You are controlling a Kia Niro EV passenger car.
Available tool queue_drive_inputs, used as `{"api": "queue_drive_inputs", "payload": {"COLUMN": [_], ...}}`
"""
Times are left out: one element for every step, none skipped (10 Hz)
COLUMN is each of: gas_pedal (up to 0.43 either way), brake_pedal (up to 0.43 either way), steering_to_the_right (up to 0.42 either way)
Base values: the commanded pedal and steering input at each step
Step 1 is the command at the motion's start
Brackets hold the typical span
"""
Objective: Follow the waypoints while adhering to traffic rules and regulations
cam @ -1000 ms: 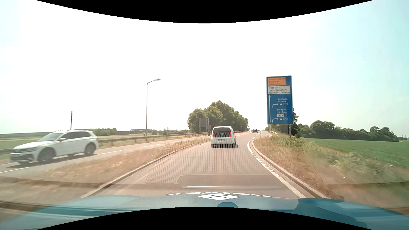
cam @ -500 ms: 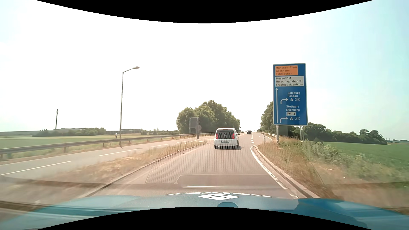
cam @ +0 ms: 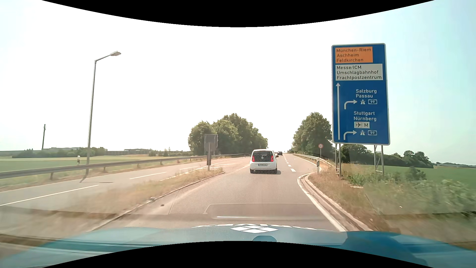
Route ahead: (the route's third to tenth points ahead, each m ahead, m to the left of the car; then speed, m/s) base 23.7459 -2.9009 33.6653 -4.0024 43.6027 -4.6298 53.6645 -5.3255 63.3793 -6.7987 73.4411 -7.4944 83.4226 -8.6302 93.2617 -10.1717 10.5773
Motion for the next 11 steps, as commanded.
{"api": "queue_drive_inputs", "payload": {"gas_pedal": [0.189, 0.189, 0.189, 0.189, 0.189, 0.189, 0.189, 0.189, 0.197, 0.209, 0.22], "brake_pedal": [0.0, 0.0, 0.0, 0.0, 0.0, 0.0, 0.0, 0.0, 0.0, 0.0, 0.0], "steering_to_the_right": [0.05, 0.05, 0.05, 0.051, 0.053, 0.054, 0.054, 0.054, 0.049, 0.042, 0.036]}}
